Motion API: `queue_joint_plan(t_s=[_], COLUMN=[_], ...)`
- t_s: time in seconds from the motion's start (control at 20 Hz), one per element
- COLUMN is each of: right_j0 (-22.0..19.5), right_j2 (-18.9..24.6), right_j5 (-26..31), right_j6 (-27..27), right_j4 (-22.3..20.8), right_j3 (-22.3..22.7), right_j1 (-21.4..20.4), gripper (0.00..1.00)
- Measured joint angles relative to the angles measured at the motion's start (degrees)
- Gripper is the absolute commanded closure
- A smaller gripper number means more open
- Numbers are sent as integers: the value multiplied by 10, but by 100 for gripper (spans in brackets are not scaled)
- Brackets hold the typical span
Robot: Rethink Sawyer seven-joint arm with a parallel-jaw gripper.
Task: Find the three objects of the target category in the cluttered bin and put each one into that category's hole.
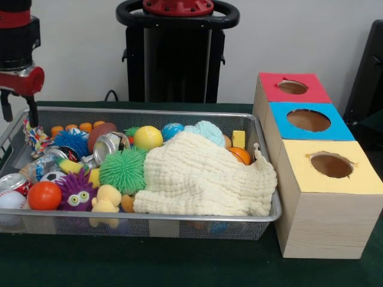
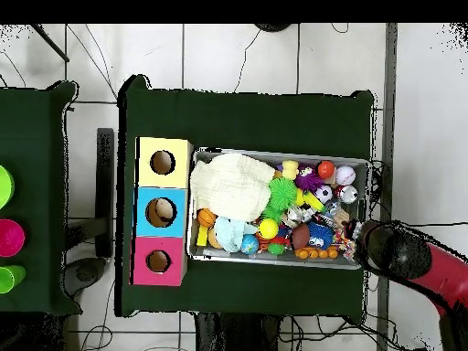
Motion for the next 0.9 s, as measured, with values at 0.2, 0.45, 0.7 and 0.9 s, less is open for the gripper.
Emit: queue_joint_plan(t_s=[0.2, 0.45, 0.7, 0.9], right_j0=[-20, -28, -28, -28], right_j2=[0, 0, 0, 0], right_j5=[-7, -41, -70, -73], right_j6=[0, 0, 0, 0], right_j4=[-28, -64, -82, -86], right_j3=[3, 10, 21, 22], right_j1=[11, 32, 30, 29], gripper=[0, 0, 0, 0])
